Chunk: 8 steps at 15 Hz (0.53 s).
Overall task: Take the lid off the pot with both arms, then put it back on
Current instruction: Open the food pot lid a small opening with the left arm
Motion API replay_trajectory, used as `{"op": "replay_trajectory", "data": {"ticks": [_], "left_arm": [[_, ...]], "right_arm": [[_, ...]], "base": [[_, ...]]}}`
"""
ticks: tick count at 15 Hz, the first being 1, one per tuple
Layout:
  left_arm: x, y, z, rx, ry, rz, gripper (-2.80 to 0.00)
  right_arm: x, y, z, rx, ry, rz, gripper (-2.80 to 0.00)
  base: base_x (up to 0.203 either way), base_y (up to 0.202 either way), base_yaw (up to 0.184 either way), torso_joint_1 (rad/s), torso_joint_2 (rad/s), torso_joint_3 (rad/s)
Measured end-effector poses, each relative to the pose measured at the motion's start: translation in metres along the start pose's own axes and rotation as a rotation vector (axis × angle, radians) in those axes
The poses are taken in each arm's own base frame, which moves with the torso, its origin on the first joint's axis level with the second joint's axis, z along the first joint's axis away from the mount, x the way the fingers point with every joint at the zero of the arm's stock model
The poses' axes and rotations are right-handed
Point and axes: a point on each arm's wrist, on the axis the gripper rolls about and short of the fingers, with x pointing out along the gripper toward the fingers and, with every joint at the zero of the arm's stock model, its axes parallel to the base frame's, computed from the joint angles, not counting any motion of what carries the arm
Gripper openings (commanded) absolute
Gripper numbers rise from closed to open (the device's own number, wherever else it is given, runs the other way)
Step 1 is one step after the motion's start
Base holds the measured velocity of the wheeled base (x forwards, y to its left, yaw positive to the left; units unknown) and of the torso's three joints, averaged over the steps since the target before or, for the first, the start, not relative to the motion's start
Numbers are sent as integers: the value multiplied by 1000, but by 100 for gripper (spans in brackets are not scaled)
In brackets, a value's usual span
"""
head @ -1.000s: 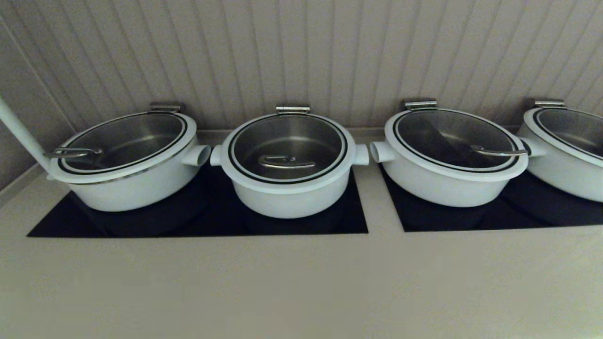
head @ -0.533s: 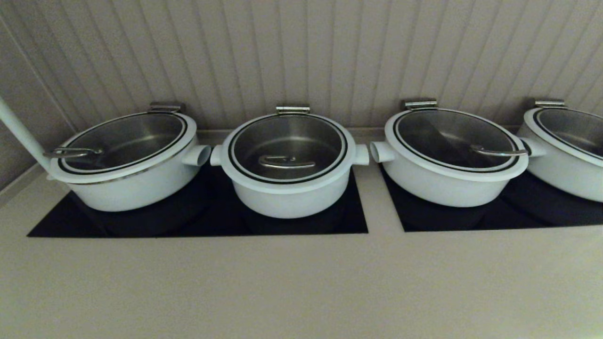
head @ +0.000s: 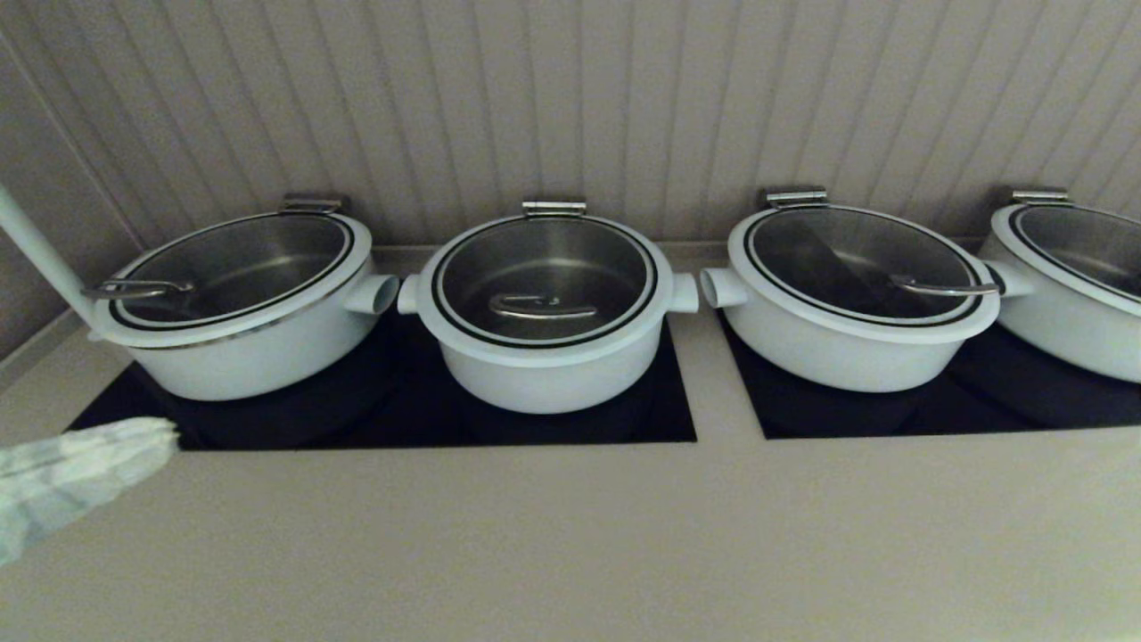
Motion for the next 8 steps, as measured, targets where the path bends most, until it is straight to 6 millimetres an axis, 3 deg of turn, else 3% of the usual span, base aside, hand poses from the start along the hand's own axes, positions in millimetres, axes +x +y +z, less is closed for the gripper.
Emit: {"op": "replay_trajectory", "data": {"ticks": [8], "left_arm": [[96, 43, -29, -71, 175, -95, -280]], "right_arm": [[0, 0, 0, 0, 0, 0, -280]], "base": [[0, 0, 0, 0, 0, 0]]}}
